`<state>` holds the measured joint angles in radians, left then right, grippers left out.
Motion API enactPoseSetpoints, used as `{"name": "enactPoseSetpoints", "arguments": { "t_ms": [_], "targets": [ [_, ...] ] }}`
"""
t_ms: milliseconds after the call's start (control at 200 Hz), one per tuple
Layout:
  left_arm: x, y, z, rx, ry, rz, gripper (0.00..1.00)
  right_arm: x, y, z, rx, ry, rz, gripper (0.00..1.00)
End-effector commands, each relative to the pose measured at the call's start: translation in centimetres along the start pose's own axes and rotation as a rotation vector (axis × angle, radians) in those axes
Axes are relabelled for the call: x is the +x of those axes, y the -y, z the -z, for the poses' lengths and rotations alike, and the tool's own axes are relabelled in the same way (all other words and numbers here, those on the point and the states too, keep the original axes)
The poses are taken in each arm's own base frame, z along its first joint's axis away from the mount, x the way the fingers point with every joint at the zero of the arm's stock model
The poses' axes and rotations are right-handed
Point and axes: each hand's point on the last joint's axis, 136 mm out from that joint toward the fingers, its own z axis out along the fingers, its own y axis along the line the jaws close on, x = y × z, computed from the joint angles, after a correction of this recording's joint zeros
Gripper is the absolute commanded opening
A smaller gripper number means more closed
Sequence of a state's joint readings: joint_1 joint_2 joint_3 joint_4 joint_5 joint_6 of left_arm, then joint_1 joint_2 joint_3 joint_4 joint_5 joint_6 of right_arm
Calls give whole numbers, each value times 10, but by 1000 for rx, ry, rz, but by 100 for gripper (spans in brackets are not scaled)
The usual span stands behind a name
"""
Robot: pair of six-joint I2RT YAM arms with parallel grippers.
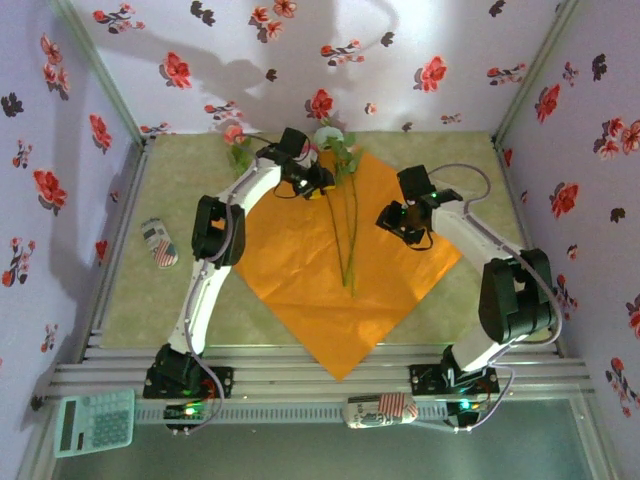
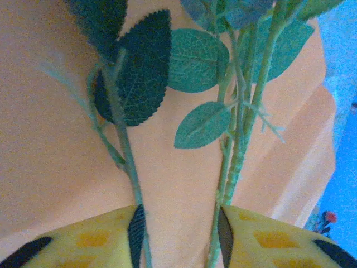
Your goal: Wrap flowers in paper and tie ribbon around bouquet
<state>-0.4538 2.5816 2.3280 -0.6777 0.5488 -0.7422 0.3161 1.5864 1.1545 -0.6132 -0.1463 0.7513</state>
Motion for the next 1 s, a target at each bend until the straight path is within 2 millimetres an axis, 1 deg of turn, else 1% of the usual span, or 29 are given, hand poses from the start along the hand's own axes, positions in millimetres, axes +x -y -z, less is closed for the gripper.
{"name": "enactPoseSetpoints", "arguments": {
  "t_ms": [0, 55, 90, 180, 255, 305, 395, 435, 475, 525, 585, 680, 730, 790, 865, 925, 995],
  "targets": [
    [-7, 17, 36, -63, 62, -75, 53, 1, -6, 6, -45, 4, 1, 51],
    [-10, 20, 62, -132, 112, -99, 60, -1, -10, 8, -71, 14, 10, 52],
    [-10, 16, 80, -196, 139, -109, 65, -2, -15, 10, -97, 22, 18, 52],
    [-7, -1, 123, -346, 175, -120, 69, -4, -30, 15, -182, 43, 42, 53],
    [-6, -24, 157, -481, 192, -124, 69, -5, -36, 18, -219, 52, 55, 53],
    [-9, -43, 177, -557, 202, -118, 69, -5, -38, 19, -228, 56, 58, 53],
    [-19, -84, 206, -667, 218, -102, 69, -5, -39, 18, -231, 56, 57, 53],
    [-26, -104, 212, -703, 217, -100, 69, -6, -39, 18, -232, 56, 56, 53],
    [-32, -122, 216, -731, 214, -102, 67, -6, -40, 19, -235, 58, 55, 53],
    [-41, -139, 215, -754, 202, -129, 63, -6, -41, 20, -235, 59, 55, 53],
    [-53, -160, 216, -810, 193, -159, 61, -7, -42, 23, -233, 62, 56, 53],
    [-65, -186, 209, -886, 177, -188, 61, -8, -44, 26, -233, 64, 55, 53],
    [-69, -198, 200, -906, 166, -191, 63, -9, -49, 30, -254, 72, 55, 53],
    [-73, -205, 188, -900, 162, -186, 63, -11, -60, 38, -305, 88, 67, 54],
    [-78, -206, 175, -865, 170, -193, 63, -13, -71, 46, -358, 100, 73, 56],
    [-82, -207, 169, -849, 178, -195, 63, -14, -73, 48, -367, 102, 71, 56],
    [-85, -208, 164, -835, 189, -197, 63, -13, -70, 48, -349, 97, 67, 56]
  ]
}}
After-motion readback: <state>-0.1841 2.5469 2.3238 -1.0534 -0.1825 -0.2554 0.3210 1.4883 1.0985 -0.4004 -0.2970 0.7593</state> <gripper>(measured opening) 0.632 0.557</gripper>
